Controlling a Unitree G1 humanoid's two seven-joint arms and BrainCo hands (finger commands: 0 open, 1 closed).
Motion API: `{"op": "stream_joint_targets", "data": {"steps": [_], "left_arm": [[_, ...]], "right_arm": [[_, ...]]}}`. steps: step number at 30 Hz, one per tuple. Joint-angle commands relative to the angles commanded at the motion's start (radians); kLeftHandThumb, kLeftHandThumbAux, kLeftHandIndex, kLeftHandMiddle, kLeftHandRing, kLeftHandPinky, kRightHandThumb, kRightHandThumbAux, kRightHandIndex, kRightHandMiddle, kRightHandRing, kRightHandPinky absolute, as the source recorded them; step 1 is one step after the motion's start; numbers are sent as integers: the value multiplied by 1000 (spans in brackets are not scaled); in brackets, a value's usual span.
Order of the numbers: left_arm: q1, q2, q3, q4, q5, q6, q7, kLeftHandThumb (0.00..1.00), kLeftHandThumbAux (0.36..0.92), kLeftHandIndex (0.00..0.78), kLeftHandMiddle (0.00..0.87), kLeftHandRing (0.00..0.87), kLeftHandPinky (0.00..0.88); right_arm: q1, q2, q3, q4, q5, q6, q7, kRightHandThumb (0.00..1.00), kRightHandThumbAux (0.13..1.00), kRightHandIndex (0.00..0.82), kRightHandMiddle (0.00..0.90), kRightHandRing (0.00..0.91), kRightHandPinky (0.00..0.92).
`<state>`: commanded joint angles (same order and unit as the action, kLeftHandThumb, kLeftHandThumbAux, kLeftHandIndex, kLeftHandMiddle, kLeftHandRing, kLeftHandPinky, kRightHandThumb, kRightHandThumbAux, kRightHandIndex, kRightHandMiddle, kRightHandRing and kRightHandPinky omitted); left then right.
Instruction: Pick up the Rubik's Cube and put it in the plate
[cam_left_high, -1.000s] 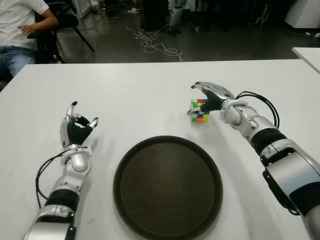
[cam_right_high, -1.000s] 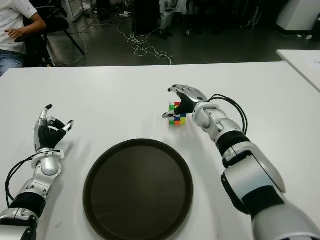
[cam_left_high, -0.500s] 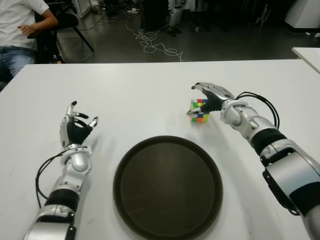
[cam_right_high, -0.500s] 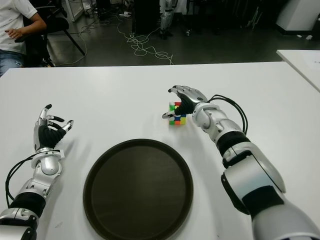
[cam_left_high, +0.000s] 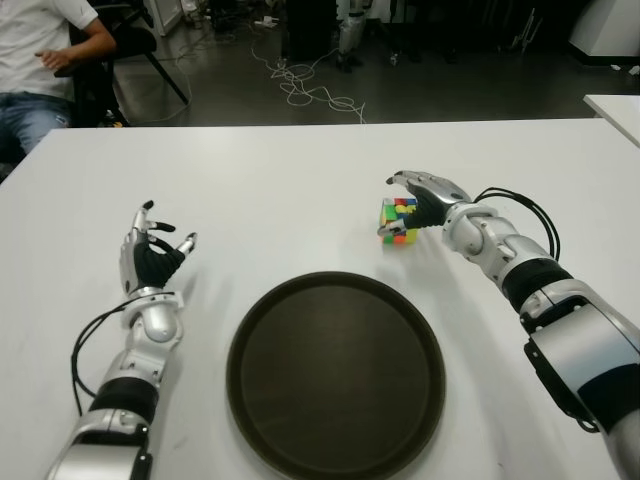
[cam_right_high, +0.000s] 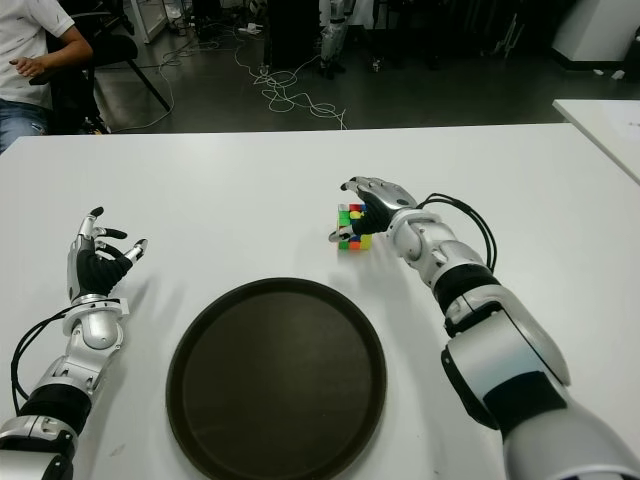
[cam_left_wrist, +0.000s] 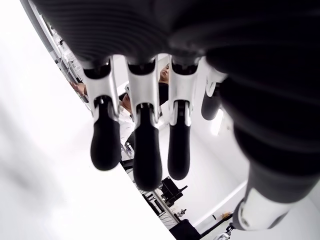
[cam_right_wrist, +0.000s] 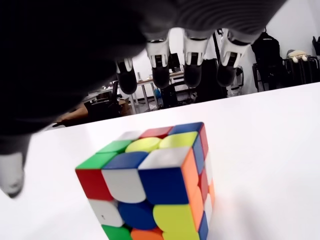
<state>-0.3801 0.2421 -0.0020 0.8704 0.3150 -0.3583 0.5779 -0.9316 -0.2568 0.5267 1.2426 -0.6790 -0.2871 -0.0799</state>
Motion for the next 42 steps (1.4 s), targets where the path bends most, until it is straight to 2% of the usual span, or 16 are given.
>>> {"op": "stream_joint_targets", "data": {"steps": [2,7,13,18,20,25,28,32,36,38,39,40,42], "left_arm": [[-1,0,1,3,-4,-6,-6,0,731,0,460,713,717],[-1,1,2,5,-4,-13,-7,0,731,0,444,682,676],[2,1,2,4,-2,-17,-3,0,737,0,335,579,597],[1,1,1,3,3,-6,3,1,736,0,315,555,581],[0,0,1,3,3,-3,3,3,736,0,323,567,595],[-1,-1,5,4,-3,-2,-2,2,716,0,444,679,705],[-1,1,6,6,-4,-2,-3,3,716,0,520,719,741],[-1,2,5,5,0,3,-1,2,719,0,559,747,763],[-1,2,5,4,-1,8,-3,0,718,0,496,702,710],[-1,3,5,5,-2,11,-7,0,718,0,430,653,666],[-1,3,4,6,-2,11,-9,0,718,0,340,528,559],[-1,3,4,7,-3,11,-10,0,720,0,281,448,507],[-2,4,5,8,-3,7,-11,0,725,0,236,392,477]], "right_arm": [[1,1,0,2,2,-1,2,0,478,0,0,0,0],[4,3,1,5,3,0,1,0,454,0,0,0,0],[9,6,2,5,2,4,-10,0,476,0,0,0,0],[9,8,-1,4,8,6,-2,0,475,0,0,0,0],[10,10,-3,5,10,6,0,0,480,0,0,0,0],[12,13,-6,7,14,4,3,0,503,0,0,0,0],[13,14,-9,8,17,3,6,0,489,0,0,0,0],[15,17,-8,7,16,8,9,0,486,0,0,0,0],[15,18,-8,6,15,11,12,0,491,0,0,0,0],[15,19,-8,6,16,11,15,0,489,0,0,0,0],[15,19,-9,5,17,11,16,0,483,0,0,0,0],[15,20,-10,5,18,11,17,0,477,0,0,0,0],[15,20,-10,5,19,11,16,0,469,0,0,0,0]]}}
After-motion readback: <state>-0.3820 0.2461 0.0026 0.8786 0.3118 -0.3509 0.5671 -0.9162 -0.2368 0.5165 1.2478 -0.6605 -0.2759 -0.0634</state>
